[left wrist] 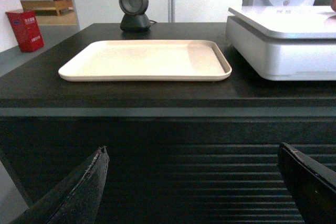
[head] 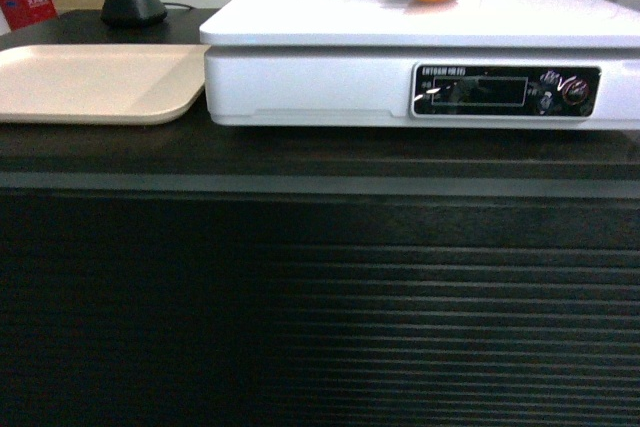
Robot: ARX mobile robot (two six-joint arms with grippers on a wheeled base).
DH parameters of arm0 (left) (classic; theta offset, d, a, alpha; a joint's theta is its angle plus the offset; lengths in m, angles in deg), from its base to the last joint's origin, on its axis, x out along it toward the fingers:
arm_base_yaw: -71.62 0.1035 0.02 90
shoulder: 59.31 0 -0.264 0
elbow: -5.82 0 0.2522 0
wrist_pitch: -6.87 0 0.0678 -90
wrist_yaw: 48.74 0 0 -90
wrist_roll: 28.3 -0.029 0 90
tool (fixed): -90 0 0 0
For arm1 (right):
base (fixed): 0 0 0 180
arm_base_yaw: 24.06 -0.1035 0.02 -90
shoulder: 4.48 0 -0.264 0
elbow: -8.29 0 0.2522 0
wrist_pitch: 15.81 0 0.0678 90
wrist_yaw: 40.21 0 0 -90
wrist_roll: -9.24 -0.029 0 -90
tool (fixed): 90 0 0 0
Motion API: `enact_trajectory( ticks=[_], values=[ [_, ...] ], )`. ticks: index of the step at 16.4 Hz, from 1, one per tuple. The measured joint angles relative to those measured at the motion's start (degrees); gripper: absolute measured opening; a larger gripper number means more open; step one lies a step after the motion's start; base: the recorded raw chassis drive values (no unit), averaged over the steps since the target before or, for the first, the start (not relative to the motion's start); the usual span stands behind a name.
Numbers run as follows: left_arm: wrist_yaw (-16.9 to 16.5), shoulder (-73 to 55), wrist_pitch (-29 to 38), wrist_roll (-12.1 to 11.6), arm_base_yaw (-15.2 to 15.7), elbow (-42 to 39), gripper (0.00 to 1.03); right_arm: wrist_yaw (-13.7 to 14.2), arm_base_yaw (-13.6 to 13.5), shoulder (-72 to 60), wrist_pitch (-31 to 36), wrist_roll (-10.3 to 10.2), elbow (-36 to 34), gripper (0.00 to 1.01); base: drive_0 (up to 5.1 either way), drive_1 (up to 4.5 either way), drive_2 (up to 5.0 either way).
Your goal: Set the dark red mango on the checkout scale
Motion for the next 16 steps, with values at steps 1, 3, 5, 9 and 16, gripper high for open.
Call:
enact_trajectory(
  ticks=[1,3,5,9,16],
  values=[
    [0.0,0.0,0.0,0.0,0.0,0.0,0.98,0.1,0.0,0.0,0.0,-0.1,0.0,0.98,0.0,0.00,0.0],
    [0.0,0.0,0.0,0.0,0.0,0.0,0.98,0.0,0.0,0.0,0.0,-0.1,0.0,0.98,0.0,0.00,0.0],
    [0.0,0.0,0.0,0.0,0.0,0.0,0.98,0.0,0.0,0.0,0.0,0.0,0.0,0.98,0.0,0.00,0.0],
    [0.0,0.0,0.0,0.0,0.0,0.0,0.98,0.0,0.0,0.0,-0.1,0.0,0.0,0.98,0.0,0.00,0.0],
    [0.0,0.0,0.0,0.0,0.0,0.0,0.98,0.0,0.0,0.0,0.0,0.0,0.0,0.98,0.0,0.00,0.0]
  ],
)
